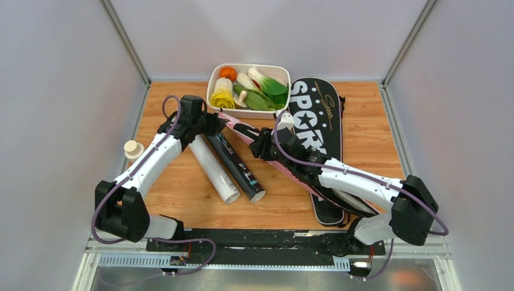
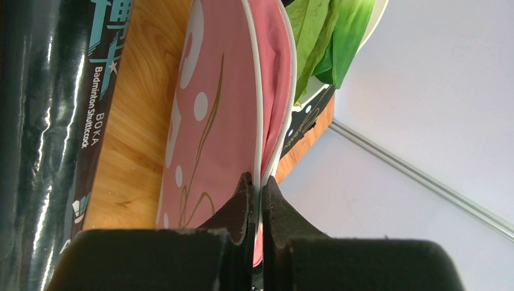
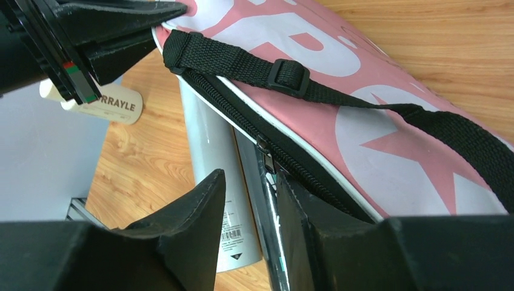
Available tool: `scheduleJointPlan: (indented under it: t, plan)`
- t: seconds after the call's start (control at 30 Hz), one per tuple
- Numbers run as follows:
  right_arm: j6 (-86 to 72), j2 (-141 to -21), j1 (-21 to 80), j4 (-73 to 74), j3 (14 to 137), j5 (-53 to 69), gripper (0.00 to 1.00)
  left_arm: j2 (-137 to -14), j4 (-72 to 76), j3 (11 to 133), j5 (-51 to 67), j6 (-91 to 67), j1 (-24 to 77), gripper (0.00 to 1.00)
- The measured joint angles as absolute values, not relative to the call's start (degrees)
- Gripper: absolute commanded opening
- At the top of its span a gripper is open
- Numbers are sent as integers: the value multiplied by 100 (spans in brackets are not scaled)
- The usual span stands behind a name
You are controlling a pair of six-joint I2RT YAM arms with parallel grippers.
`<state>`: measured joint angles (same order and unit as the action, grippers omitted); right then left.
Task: Pack up the badminton gear
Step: Zip the racket bag at the center of the board.
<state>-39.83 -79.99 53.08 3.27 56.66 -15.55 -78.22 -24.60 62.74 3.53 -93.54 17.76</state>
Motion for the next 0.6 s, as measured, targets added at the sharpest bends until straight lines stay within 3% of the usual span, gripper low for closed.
scheduleJointPlan:
  t: [0.43, 0.6]
  plan:
    - [-4515, -7887, 5367, 366, 5590, -2268, 50, -7822, -2464, 6274, 239, -9408, 1859, 0]
    - [-4525, -8187, 5384, 362, 5704, -2532, 45, -7822, -2467, 6274, 128, -9456, 1940, 0]
